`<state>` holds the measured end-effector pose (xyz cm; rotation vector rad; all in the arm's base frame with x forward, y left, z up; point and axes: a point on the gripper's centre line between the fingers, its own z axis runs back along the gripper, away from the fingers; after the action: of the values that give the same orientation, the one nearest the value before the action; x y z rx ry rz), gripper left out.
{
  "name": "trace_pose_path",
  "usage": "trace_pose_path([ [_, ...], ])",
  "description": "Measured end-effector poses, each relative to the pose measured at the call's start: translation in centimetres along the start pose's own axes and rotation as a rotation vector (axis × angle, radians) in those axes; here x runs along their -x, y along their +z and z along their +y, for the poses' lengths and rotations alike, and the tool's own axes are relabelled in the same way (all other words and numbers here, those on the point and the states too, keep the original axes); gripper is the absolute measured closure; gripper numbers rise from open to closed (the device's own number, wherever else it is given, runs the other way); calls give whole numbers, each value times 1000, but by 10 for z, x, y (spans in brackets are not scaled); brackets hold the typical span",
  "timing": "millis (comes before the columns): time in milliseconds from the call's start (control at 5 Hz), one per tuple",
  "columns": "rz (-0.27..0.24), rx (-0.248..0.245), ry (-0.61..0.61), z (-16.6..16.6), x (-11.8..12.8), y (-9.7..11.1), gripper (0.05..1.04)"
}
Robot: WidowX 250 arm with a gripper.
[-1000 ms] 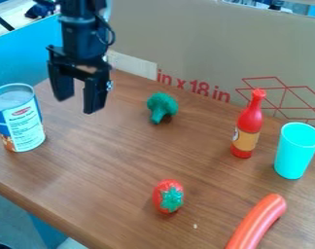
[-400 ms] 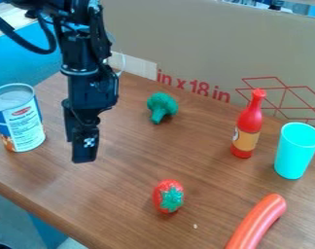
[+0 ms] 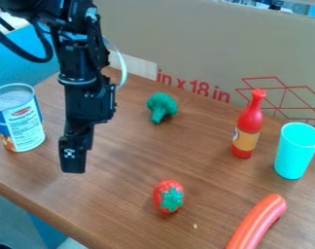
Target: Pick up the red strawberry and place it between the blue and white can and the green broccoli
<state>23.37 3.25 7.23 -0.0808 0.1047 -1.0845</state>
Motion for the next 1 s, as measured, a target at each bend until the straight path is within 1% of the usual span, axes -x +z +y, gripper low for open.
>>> trace_pose_path([
  [200, -58, -21, -133, -1, -22, -5, 82],
  [400, -157, -17, -210, -11, -52, -13, 82],
  [600, -226, -28, -259, -22, -74, -19, 82],
  [800, -252, -20, -263, -29, -85, -20, 82],
  [1000, -261, -28, -251, -30, -90, -19, 82],
])
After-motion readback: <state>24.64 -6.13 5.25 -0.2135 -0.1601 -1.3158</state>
